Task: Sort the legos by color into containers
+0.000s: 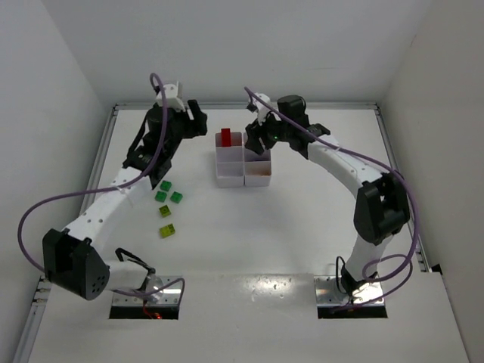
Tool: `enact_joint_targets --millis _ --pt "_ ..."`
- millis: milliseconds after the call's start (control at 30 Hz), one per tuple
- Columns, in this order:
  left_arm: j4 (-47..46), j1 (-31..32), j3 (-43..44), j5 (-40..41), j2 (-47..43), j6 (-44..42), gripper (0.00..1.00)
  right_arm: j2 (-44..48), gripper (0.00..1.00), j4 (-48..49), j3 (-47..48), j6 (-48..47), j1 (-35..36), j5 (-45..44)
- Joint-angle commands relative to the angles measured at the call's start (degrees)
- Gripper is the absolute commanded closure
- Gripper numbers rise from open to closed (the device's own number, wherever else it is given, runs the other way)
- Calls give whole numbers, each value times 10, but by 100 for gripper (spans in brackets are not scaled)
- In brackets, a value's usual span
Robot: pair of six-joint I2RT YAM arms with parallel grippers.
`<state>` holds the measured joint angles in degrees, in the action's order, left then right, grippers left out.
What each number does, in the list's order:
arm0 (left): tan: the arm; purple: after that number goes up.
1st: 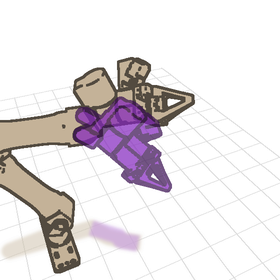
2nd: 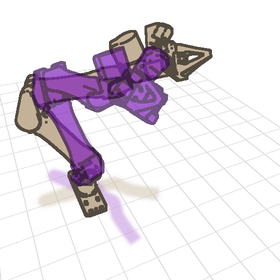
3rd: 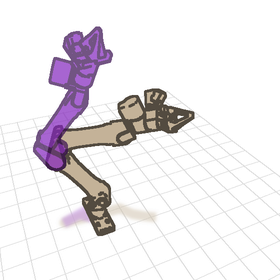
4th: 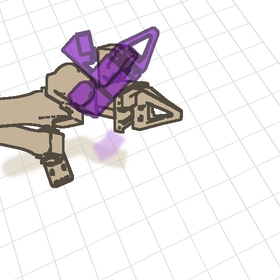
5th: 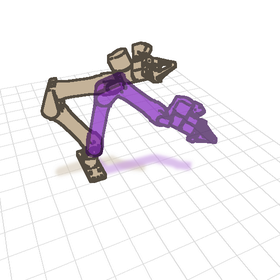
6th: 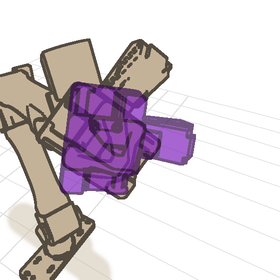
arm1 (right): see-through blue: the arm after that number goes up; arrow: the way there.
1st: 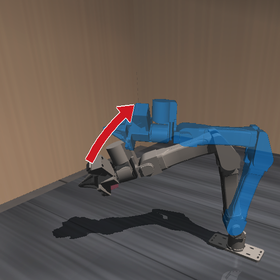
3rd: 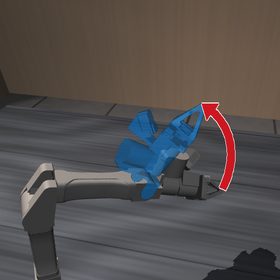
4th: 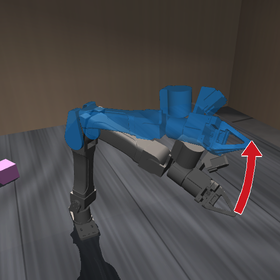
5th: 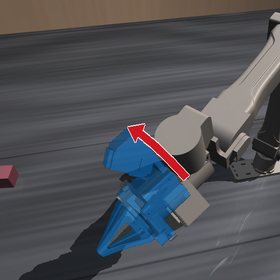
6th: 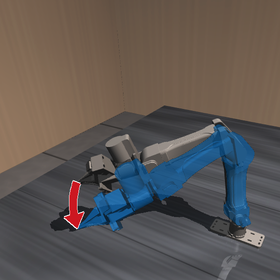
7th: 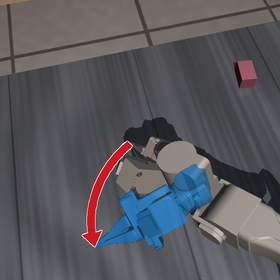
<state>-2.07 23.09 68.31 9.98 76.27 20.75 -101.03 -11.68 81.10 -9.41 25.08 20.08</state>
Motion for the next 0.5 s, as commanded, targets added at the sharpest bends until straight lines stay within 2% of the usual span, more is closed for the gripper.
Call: enact_joint_targets --millis 0,100,167,267,400,467 --pt "67 -45 -55 -7 -52 0 27 -32 40 17 61 77 6 60" --pt "56 -79 -95 -1 -97 -6 27 -76 40 30 99 187 11 60" --pt "56 -99 -106 0 -117 -6 27 -92 36 53 105 239 16 48" --pt "56 -116 -119 0 -129 0 27 -118 38 83 116 352 29 16" --pt "61 -138 -119 0 -134 5 27 -167 40 50 177 370 61 -99" --pt "61 -143 -124 0 -134 5 27 -174 35 50 182 370 68 -117"
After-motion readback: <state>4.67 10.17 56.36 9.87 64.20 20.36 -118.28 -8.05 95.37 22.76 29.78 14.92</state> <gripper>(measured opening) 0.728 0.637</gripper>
